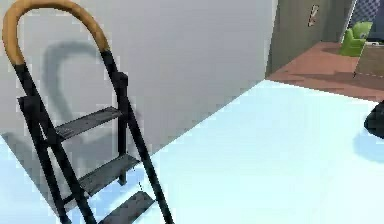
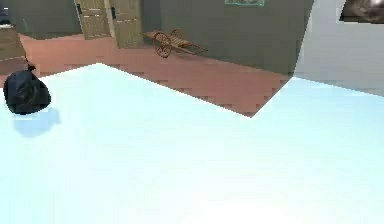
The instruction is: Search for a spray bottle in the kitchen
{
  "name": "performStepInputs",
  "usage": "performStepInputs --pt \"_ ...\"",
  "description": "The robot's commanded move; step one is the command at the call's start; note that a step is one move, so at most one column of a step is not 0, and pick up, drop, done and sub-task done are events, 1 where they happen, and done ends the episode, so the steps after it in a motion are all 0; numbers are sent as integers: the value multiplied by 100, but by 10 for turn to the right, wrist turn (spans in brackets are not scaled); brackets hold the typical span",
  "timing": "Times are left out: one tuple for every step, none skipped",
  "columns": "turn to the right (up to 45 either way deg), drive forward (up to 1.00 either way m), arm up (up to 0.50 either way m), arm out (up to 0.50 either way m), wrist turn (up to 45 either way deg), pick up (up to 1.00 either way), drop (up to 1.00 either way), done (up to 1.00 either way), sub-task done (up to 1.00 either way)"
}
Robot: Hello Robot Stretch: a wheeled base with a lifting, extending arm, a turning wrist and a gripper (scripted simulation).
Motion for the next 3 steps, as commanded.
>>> performStepInputs --pt "450 0 0 0 0 0 0 0 0" --pt "120 0 0 0 0 0 0 0 0" --pt "0 10 0 0 0 0 0 0 0"
